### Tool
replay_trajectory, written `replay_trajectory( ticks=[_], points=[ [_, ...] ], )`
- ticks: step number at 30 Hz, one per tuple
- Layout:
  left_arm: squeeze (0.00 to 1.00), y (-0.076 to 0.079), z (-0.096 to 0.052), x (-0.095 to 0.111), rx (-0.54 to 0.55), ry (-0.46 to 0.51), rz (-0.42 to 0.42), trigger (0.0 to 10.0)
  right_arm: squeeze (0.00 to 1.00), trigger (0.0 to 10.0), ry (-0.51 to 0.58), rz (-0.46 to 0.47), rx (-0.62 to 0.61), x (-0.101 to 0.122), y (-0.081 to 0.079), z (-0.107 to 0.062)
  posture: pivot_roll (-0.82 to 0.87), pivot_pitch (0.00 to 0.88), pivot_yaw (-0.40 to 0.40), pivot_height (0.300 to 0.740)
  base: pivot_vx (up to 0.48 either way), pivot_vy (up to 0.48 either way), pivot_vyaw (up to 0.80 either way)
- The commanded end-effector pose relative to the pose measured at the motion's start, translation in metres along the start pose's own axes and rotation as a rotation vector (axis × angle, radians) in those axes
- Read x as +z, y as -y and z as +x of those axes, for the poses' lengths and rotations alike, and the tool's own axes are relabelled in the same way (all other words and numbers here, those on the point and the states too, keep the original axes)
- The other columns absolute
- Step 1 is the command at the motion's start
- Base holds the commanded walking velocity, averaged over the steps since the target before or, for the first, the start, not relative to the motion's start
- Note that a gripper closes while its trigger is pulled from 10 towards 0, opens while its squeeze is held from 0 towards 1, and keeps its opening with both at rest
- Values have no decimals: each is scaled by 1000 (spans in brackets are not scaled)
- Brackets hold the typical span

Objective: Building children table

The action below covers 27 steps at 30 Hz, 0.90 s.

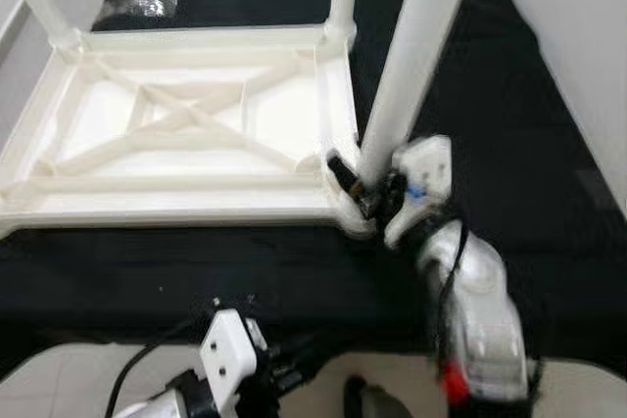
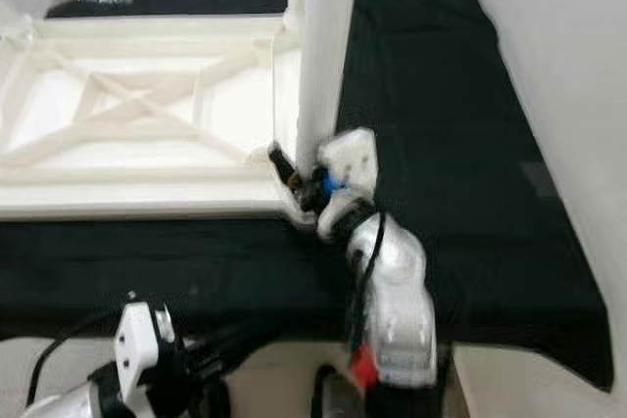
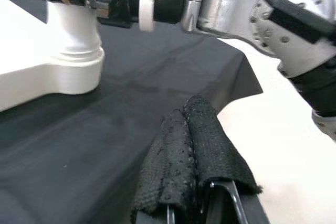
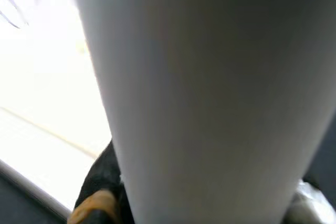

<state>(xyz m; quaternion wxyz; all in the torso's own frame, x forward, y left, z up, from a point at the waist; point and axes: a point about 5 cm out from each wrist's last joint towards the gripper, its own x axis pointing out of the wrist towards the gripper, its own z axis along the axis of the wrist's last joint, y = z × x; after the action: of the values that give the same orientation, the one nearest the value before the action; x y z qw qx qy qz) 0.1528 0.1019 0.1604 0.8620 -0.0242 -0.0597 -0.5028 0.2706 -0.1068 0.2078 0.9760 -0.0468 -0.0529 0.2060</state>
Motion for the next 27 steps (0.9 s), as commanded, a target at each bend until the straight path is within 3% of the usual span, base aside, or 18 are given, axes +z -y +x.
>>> replay_trajectory(
  ticks=[1, 5, 6, 7, 8, 10, 11, 12, 13, 15, 19, 24, 25, 26, 27],
  points=[
    [0, -2, 1, -8, -4, -22, -22, 10000, 0, 0, -260, 162, 24, -59, -39, -19, 73, 277, -7, 740, 0, 0, 0],
    [0, -4, 2, -9, -3, -20, -15, 10000, 0, 0, -260, 144, 46, -59, -36, -11, 71, 267, -13, 740, 0, 0, 0],
    [0, -6, 4, -10, 0, -17, -10, 10000, 0, 10000, -257, 107, 36, -58, -27, -4, 70, 256, -24, 740, 0, 0, 0],
    [0, -7, 5, -11, 7, -13, -2, 10000, 0, 10000, -253, 65, 58, -54, -15, 2, 68, 257, -30, 740, 0, 0, 0],
    [0, -7, 5, -11, 7, -13, -2, 10000, 0, 10000, -253, 65, 58, -54, -15, 2, 68, 257, -30, 740, 0, 0, 0],
    [0, -9, 6, -10, 20, -5, 6, 10000, 0, 10000, -236, 41, 200, -47, 1, 11, 67, 260, -36, 740, 0, 0, 0],
    [0, -8, 7, -10, 22, -3, 8, 10000, 141, 10000, -207, 22, 287, -43, 9, 14, 69, 263, -38, 740, 0, 0, 0],
    [0, -8, 7, -10, 22, -3, 8, 10000, 141, 10000, -207, 22, 287, -43, 9, 14, 69, 263, -38, 740, 0, 0, 0],
    [0, -8, 7, -9, 23, -1, 7, 10000, 996, 10000, -187, 26, 381, -37, 18, 14, 73, 266, -37, 740, 0, 0, 0],
    [0, -6, 8, -8, 22, 2, 7, 10000, 1000, 10000, -143, 2, 505, -23, 33, 15, 82, 281, -33, 740, 0, 0, 0],
    [0, -2, 6, -5, 19, 3, 2, 10000, 1000, 10000, -106, -72, 634, -5, 55, 22, 90, 304, -26, 740, 0, 0, 0],
    [0, 0, 4, -4, 12, 0, -4, 10000, 1000, 10000, -100, -101, 658, 2, 68, 32, 105, 321, -22, 740, 0, 0, 0],
    [0, 2, 3, -4, 10, -4, -6, 10000, 388, 10000, -95, -115, 664, 7, 74, 41, 114, 331, -17, 740, 0, 0, 0],
    [0, 2, 3, -4, 10, -4, -6, 10000, 388, 10000, -95, -115, 664, 7, 74, 41, 114, 331, -17, 740, 0, 0, 0],
    [0, 4, 1, -3, 10, -9, -9, 10000, 0, 10000, -87, -122, 683, 13, 79, 50, 123, 342, -12, 740, 0, 0, 0]
  ],
)
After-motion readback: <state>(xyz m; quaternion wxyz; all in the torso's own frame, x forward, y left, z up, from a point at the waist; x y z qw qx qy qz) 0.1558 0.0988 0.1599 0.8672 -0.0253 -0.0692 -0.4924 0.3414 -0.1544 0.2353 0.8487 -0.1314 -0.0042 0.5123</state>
